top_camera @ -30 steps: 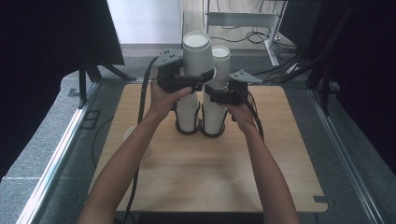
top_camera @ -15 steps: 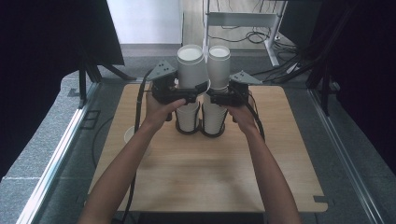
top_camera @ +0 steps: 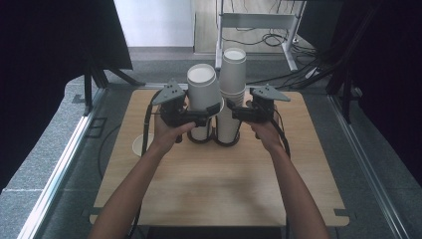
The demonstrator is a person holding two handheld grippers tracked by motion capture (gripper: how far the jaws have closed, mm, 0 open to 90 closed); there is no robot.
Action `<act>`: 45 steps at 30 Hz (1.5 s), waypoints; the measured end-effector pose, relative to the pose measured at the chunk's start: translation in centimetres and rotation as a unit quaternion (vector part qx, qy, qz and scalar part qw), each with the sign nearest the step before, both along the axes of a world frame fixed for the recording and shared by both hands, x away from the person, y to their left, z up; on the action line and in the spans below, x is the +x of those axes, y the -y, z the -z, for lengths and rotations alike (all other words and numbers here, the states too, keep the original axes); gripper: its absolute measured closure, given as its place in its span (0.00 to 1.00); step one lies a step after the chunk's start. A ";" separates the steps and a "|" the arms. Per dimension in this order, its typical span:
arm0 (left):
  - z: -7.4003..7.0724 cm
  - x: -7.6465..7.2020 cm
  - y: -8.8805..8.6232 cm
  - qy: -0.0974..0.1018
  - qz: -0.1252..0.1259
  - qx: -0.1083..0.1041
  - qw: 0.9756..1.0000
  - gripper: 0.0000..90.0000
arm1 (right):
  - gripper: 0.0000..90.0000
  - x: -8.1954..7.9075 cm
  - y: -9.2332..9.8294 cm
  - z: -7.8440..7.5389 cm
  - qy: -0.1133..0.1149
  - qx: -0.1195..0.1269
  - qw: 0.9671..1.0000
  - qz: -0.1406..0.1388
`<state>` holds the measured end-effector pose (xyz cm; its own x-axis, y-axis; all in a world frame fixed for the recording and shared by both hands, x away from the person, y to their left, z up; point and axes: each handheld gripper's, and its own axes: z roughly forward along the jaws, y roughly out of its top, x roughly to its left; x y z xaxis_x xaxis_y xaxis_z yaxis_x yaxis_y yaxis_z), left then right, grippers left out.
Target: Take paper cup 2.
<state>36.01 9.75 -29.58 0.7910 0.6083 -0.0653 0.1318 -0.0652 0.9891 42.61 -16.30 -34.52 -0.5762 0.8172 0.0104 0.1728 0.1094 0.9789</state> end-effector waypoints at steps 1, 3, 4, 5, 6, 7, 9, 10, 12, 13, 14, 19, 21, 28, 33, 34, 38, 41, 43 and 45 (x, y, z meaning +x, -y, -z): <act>0.1 -0.2 -0.1 -0.001 0.001 0.001 1.000 0.14 | 0.07 -0.3 0.2 0.1 0.001 0.004 1.000 0.000; 0.5 -0.8 -0.2 -0.001 0.007 0.001 1.000 0.14 | 0.07 -0.8 0.4 0.4 -0.003 0.008 1.000 -0.004; 0.7 -1.1 -0.2 0.000 0.006 0.004 1.000 0.14 | 0.07 -1.0 0.4 0.5 -0.004 0.009 1.000 -0.007; 0.8 -1.3 -0.2 0.002 0.003 0.007 1.000 0.14 | 0.07 -1.3 0.5 0.7 -0.004 0.011 1.000 -0.009; 1.0 -1.5 -0.3 0.000 0.003 0.008 1.000 0.14 | 0.08 -1.5 0.6 0.9 -0.004 0.011 1.000 -0.011; 1.3 -1.8 -0.3 -0.002 0.003 0.009 1.000 0.14 | 0.08 -1.7 0.7 1.1 -0.006 0.010 1.000 -0.013; 1.9 -2.3 -0.3 -0.001 0.000 0.016 1.000 0.14 | 0.09 -2.2 0.9 1.7 -0.005 0.009 1.000 -0.014; 2.0 -2.4 -0.4 0.000 0.000 0.018 1.000 0.14 | 0.09 -2.5 1.0 2.0 -0.005 0.008 1.000 -0.015; 2.6 -2.9 -0.4 -0.002 -0.002 0.020 1.000 0.14 | 0.10 -3.0 1.2 2.4 -0.001 0.008 1.000 -0.020; 3.0 -3.2 -0.4 -0.002 -0.003 0.023 1.000 0.14 | 0.11 -3.2 1.2 2.6 0.001 0.008 1.000 -0.022; 3.5 -3.5 -0.3 -0.001 -0.005 0.025 1.000 0.14 | 0.11 -3.5 1.3 2.9 0.002 0.006 1.000 -0.025; 5.5 -4.6 0.2 -0.001 -0.003 0.039 0.999 0.14 | 0.13 -5.0 1.3 4.0 0.011 -0.002 0.999 -0.031; 6.0 -5.0 0.5 -0.002 -0.001 0.042 0.999 0.14 | 0.13 -5.5 1.2 4.3 0.013 0.003 0.999 -0.036; 8.0 -6.0 1.0 -0.013 0.008 0.042 0.999 0.14 | 0.15 -7.5 0.9 5.4 0.021 -0.010 0.999 -0.047; 9.5 -6.2 0.7 -0.028 0.003 0.044 0.999 0.14 | 0.15 -8.7 1.0 6.2 0.021 -0.007 0.999 -0.041; 9.8 -6.2 0.7 -0.031 0.003 0.044 0.999 0.14 | 0.15 -9.0 1.0 6.5 0.019 -0.005 0.999 -0.041; 11.4 -6.3 0.6 -0.049 -0.001 0.045 0.998 0.14 | 0.15 -9.8 1.2 7.2 0.015 0.002 0.999 -0.050; 11.9 -6.4 0.8 -0.054 -0.008 0.057 0.997 0.14 | 0.15 -10.4 1.4 7.5 0.016 0.007 0.998 -0.055; 12.3 -6.5 0.8 -0.057 -0.009 0.057 0.997 0.14 | 0.15 -10.7 1.5 7.5 0.019 0.008 0.998 -0.057; 12.7 -6.6 0.8 -0.059 -0.012 0.061 0.996 0.14 | 0.15 -11.2 1.6 7.7 0.020 0.010 0.998 -0.059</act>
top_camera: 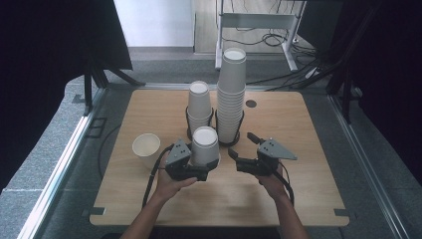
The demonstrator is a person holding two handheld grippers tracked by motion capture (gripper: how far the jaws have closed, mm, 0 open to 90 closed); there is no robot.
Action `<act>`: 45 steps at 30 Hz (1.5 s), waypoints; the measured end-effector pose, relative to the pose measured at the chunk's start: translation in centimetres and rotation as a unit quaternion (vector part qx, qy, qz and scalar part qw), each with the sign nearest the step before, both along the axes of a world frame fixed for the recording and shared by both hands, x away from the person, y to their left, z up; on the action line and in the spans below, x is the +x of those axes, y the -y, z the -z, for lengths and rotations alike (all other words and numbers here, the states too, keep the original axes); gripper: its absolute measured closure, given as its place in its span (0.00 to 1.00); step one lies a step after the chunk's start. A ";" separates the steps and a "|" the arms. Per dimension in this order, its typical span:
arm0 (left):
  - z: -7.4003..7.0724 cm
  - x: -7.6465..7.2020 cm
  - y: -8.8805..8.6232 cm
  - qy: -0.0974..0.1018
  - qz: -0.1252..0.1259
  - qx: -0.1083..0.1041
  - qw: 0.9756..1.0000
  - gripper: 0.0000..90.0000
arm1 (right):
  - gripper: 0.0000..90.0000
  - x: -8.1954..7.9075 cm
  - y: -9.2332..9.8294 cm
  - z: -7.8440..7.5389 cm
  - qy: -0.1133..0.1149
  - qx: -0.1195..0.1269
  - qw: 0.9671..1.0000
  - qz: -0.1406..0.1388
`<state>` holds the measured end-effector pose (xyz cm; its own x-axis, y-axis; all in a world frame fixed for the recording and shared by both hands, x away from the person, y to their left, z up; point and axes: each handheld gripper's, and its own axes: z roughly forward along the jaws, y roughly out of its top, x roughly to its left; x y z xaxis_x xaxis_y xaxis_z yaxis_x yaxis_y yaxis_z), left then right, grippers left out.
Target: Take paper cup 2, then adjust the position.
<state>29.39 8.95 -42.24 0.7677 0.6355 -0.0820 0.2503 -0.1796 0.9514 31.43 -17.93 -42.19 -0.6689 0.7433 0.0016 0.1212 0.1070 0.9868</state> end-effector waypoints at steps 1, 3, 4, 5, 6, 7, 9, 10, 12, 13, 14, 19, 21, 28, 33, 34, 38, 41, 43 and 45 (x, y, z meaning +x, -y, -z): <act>0.2 -0.1 0.0 0.000 0.000 0.004 1.000 0.14 | 0.15 -0.1 0.0 0.1 -0.001 0.000 1.000 -0.001; 0.5 -0.1 0.0 -0.002 -0.002 0.006 1.000 0.14 | 0.15 -0.4 0.0 0.3 0.001 0.000 1.000 -0.003; 0.7 -0.2 -0.1 -0.003 -0.004 0.007 1.000 0.14 | 0.15 -0.5 0.0 0.3 0.001 0.000 1.000 -0.004; 0.9 -0.2 -0.1 -0.005 -0.003 0.007 1.000 0.14 | 0.15 -0.6 -0.1 0.5 0.000 0.000 1.000 -0.007; 1.0 -0.2 -0.2 -0.007 -0.003 0.008 1.000 0.14 | 0.15 -0.6 -0.2 0.6 0.001 0.000 1.000 -0.008; 1.2 -0.3 -0.2 -0.007 -0.005 0.010 1.000 0.14 | 0.15 -0.7 -0.3 0.7 -0.002 0.000 1.000 -0.009; 1.5 -0.3 -0.2 -0.008 -0.007 0.015 1.000 0.14 | 0.15 -0.7 -0.5 0.8 -0.001 -0.005 1.000 -0.012; 1.6 -0.3 -0.3 -0.008 -0.009 0.019 1.000 0.14 | 0.16 -0.7 -0.6 0.9 -0.003 -0.005 1.000 -0.012; 1.9 -0.4 -0.3 -0.011 -0.011 0.021 1.000 0.14 | 0.16 -0.8 -0.7 1.1 -0.003 -0.004 1.000 -0.017; 2.1 -0.4 -0.4 -0.012 -0.011 0.023 1.000 0.14 | 0.16 -0.9 -0.8 1.2 -0.005 -0.006 1.000 -0.020; 2.3 -0.5 -0.3 -0.012 -0.011 0.028 0.999 0.14 | 0.16 -1.1 -0.9 1.3 -0.006 -0.009 1.000 -0.021; 3.0 -0.6 0.0 -0.013 -0.012 0.043 0.999 0.14 | 0.16 -1.3 -1.1 1.9 -0.013 -0.011 0.999 -0.029; 3.2 -0.7 0.2 -0.012 -0.012 0.049 0.999 0.14 | 0.16 -1.3 -1.1 2.1 -0.014 -0.010 0.999 -0.031; 3.5 -0.7 0.2 -0.010 -0.016 0.061 0.998 0.14 | 0.17 -1.5 -0.6 2.1 -0.016 0.003 1.000 -0.026; 3.6 -0.7 0.2 -0.010 -0.021 0.066 0.998 0.14 | 0.17 -1.8 -0.4 1.9 -0.014 0.013 0.999 -0.028; 3.6 -0.7 0.3 -0.010 -0.021 0.067 0.997 0.14 | 0.17 -1.9 -0.4 1.8 -0.014 0.015 0.999 -0.029; 3.7 -0.6 0.4 -0.014 -0.023 0.073 0.997 0.14 | 0.18 -2.2 -0.4 1.7 -0.014 0.023 0.999 -0.034; 3.9 -0.5 0.4 -0.017 -0.025 0.075 0.997 0.14 | 0.18 -2.4 -0.5 1.6 -0.017 0.029 0.999 -0.042; 4.0 -0.5 0.4 -0.017 -0.027 0.080 0.996 0.14 | 0.18 -2.5 -0.6 1.5 -0.020 0.037 0.998 -0.047; 4.2 -0.4 0.4 -0.014 -0.031 0.087 0.996 0.14 | 0.18 -2.7 -0.7 1.5 -0.023 0.045 0.997 -0.055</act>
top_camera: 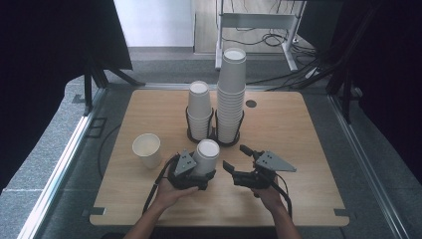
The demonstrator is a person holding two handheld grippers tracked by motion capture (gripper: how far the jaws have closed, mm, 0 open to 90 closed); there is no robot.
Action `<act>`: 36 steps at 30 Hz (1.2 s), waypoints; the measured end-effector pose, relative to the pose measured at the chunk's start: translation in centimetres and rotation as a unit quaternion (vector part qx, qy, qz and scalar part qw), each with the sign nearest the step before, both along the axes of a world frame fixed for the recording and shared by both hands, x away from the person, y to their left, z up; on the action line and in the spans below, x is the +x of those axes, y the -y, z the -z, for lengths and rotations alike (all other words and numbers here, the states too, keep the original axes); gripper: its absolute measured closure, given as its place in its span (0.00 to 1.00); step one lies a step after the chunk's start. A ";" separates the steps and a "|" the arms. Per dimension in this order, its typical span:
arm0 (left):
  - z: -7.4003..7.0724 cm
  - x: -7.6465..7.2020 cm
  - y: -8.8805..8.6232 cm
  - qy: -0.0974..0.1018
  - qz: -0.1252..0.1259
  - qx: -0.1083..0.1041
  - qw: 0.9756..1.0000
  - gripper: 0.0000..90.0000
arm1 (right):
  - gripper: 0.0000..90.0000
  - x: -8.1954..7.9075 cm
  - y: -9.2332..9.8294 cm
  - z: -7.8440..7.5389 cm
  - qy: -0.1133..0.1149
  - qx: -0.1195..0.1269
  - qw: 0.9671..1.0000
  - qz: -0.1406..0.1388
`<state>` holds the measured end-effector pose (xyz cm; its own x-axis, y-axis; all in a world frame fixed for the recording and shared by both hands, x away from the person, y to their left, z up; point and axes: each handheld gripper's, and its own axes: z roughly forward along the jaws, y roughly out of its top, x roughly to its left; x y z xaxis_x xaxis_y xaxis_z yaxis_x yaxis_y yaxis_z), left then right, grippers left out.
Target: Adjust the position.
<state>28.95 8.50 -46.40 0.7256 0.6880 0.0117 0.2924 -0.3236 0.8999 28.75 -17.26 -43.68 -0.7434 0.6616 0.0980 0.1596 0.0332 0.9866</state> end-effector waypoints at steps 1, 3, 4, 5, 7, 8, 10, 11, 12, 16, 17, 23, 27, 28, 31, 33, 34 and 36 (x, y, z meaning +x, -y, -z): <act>0.1 0.1 0.0 -0.001 0.000 0.001 1.000 0.14 | 0.18 -0.1 -0.1 0.0 -0.001 0.002 1.000 -0.002; 0.2 0.1 0.0 -0.003 -0.001 0.004 1.000 0.14 | 0.18 -0.2 -0.1 0.0 -0.003 0.006 1.000 -0.006; 0.4 0.2 0.1 -0.004 0.000 0.007 1.000 0.14 | 0.18 -0.2 -0.2 0.0 -0.005 0.007 1.000 -0.008; 0.5 0.2 0.2 -0.005 0.001 0.009 1.000 0.14 | 0.18 -0.2 -0.2 0.0 -0.006 0.007 1.000 -0.011; 0.7 0.2 0.4 -0.007 0.003 0.013 1.000 0.14 | 0.18 -0.1 -0.3 0.1 -0.009 0.007 1.000 -0.014; 0.8 0.2 0.5 -0.008 0.004 0.015 1.000 0.14 | 0.18 -0.1 -0.4 0.2 -0.012 0.008 1.000 -0.017; 1.0 0.1 0.7 -0.010 0.006 0.019 1.000 0.14 | 0.18 0.0 -0.5 0.3 -0.018 0.013 1.000 -0.022; 1.2 0.1 0.8 -0.012 0.007 0.022 1.000 0.14 | 0.18 0.1 -0.7 0.4 -0.019 0.014 0.999 -0.024; 1.3 0.1 0.9 -0.012 0.007 0.026 1.000 0.14 | 0.18 0.1 -0.8 0.5 -0.020 0.013 0.999 -0.027; 1.7 0.0 1.4 -0.008 0.007 0.039 0.999 0.14 | 0.18 0.0 -1.2 0.7 -0.023 0.009 0.999 -0.030; 1.8 0.0 1.5 -0.007 0.008 0.043 0.999 0.14 | 0.18 -0.1 -1.4 0.8 -0.024 0.007 0.999 -0.032; 2.1 -0.3 2.3 -0.004 0.016 0.055 0.998 0.14 | 0.17 0.0 -1.8 1.3 -0.033 0.003 0.999 -0.037; 2.4 -0.5 2.6 -0.005 0.021 0.061 0.998 0.14 | 0.17 0.1 -2.1 1.6 -0.039 0.003 0.998 -0.040; 2.4 -0.6 2.7 -0.004 0.022 0.061 0.998 0.14 | 0.17 0.1 -2.2 1.7 -0.041 0.003 0.998 -0.040; 2.4 -0.7 2.9 0.000 0.023 0.066 0.998 0.14 | 0.16 0.1 -2.5 1.8 -0.046 0.003 0.998 -0.044; 2.4 -0.9 3.1 0.004 0.025 0.070 0.997 0.14 | 0.16 0.1 -2.7 2.0 -0.049 0.003 0.998 -0.048; 2.5 -1.0 3.2 0.006 0.026 0.072 0.997 0.14 | 0.16 0.2 -2.8 2.1 -0.051 0.003 0.997 -0.050; 2.5 -1.1 3.4 0.008 0.031 0.078 0.996 0.14 | 0.16 0.2 -3.0 2.2 -0.053 0.003 0.997 -0.050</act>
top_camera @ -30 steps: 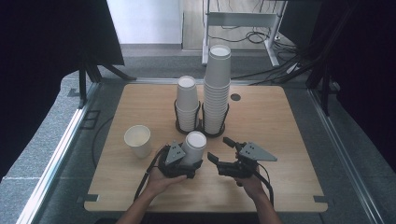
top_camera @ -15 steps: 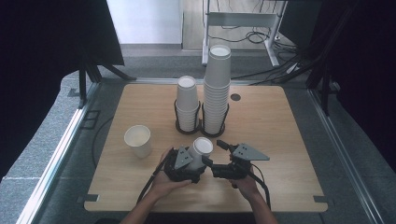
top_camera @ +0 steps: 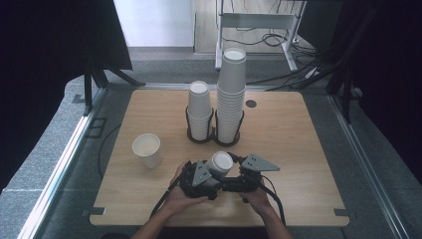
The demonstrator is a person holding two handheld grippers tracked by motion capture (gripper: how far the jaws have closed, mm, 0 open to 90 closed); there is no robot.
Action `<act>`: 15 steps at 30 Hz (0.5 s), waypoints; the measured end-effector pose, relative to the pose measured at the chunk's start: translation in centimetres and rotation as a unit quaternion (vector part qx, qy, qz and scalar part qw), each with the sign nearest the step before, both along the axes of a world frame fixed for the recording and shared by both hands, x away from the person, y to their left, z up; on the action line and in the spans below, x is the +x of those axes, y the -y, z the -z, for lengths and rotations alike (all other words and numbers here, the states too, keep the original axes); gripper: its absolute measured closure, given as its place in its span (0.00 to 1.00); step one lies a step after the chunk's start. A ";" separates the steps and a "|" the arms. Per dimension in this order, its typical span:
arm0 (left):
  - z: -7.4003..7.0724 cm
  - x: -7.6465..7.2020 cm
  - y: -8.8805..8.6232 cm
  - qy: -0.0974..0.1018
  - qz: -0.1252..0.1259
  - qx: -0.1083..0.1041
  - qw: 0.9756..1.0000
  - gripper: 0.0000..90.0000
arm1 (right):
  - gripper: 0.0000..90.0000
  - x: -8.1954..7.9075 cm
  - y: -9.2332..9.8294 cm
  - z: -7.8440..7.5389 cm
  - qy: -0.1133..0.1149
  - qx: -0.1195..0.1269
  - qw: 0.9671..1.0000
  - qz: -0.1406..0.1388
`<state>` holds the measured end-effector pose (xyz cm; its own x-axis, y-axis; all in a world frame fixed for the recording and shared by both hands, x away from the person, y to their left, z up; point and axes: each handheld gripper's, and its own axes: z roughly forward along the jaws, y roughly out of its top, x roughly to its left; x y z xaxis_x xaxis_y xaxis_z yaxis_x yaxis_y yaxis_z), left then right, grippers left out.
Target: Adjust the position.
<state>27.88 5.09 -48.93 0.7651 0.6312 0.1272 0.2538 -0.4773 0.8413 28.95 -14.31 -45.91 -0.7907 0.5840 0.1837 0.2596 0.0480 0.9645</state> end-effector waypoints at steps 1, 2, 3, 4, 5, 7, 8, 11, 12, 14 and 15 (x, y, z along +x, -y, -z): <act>0.1 -0.1 0.2 0.002 0.002 0.004 1.000 0.14 | 0.17 0.0 -0.1 0.1 -0.001 0.000 1.000 -0.001; 0.1 -0.2 0.3 0.003 0.004 0.007 1.000 0.14 | 0.18 0.0 -0.1 0.2 -0.003 0.000 1.000 -0.001; 0.2 -0.2 0.4 0.004 0.004 0.009 1.000 0.13 | 0.20 0.0 -0.2 0.3 -0.002 0.001 1.000 0.002; 0.2 -0.3 0.5 0.006 0.002 0.012 1.000 0.13 | 0.25 0.1 -0.2 0.3 -0.003 0.002 1.000 0.004; 0.3 -0.2 0.6 0.005 0.001 0.011 1.000 0.13 | 0.25 0.1 -0.1 0.4 -0.007 0.006 1.000 0.007; 0.3 -0.2 0.6 0.000 0.001 0.008 1.000 0.11 | 0.26 0.2 0.0 0.5 -0.013 0.009 1.000 0.006; 0.3 -0.1 0.6 -0.005 0.001 0.006 1.000 0.10 | 0.26 0.3 0.0 0.5 -0.015 0.011 1.000 0.005; 0.3 0.1 0.7 -0.019 0.001 0.019 1.000 0.07 | 0.27 0.5 0.3 0.7 -0.033 0.036 0.999 0.004; 0.4 0.1 0.8 -0.019 0.004 0.020 1.000 0.07 | 0.27 0.6 0.4 0.8 -0.041 0.047 0.998 0.001; 0.4 0.0 0.8 -0.016 0.007 0.023 1.000 0.08 | 0.27 0.8 0.5 0.9 -0.048 0.057 0.997 -0.001; 0.4 -0.1 0.8 -0.014 0.008 0.025 1.000 0.08 | 0.27 0.8 0.6 1.0 -0.052 0.060 0.997 -0.002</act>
<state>27.83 4.27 -49.30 0.7790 0.6121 0.1361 0.2689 -0.5221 0.8094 29.71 -14.91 -46.89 -0.7660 0.5497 0.3333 0.3587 -0.0648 0.9312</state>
